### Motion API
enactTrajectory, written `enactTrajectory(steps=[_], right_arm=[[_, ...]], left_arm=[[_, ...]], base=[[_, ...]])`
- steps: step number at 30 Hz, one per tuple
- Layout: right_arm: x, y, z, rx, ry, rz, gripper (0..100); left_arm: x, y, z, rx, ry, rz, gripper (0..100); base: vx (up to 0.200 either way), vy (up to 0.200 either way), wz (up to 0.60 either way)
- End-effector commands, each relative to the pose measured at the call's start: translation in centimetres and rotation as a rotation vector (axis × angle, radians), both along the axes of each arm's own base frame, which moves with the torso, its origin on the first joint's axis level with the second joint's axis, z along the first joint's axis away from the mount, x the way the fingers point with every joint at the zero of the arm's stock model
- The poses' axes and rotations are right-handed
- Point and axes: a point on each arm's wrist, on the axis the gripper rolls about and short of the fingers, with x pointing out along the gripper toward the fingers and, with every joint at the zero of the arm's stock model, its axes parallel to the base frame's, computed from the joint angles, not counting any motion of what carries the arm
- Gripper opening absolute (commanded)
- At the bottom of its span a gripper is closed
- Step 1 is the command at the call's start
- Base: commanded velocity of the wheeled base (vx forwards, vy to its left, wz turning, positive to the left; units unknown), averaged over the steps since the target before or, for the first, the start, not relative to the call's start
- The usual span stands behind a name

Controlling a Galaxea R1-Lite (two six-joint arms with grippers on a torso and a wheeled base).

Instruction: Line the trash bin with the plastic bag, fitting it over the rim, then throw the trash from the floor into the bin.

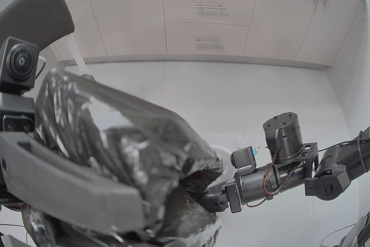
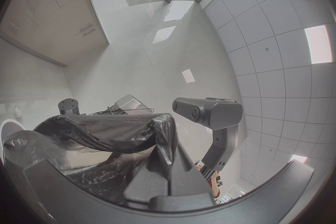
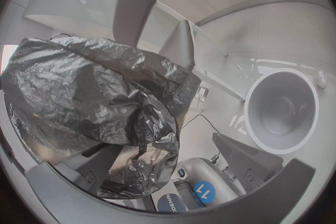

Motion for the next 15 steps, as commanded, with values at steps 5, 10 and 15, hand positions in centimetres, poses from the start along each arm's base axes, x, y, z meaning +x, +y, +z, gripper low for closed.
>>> enactTrajectory(steps=[5, 10, 15], right_arm=[[0.09, 0.24, -0.58, -0.013, 0.013, 0.005, 0], [-0.11, 0.39, -0.56, -0.011, 0.012, 0.014, 0], [-0.56, 0.20, 0.11, 0.001, -0.002, 0.014, 0]], left_arm=[[-0.02, 0.02, -0.09, 0.002, 0.002, 0.000, 0], [-0.11, 0.11, 0.00, -0.001, -0.001, 0.000, 0], [-0.21, 0.20, 0.00, -0.002, -0.002, 0.000, 0]], base=[[0.000, 0.000, 0.00], [0.000, 0.000, 0.00], [0.000, 0.000, 0.00]])
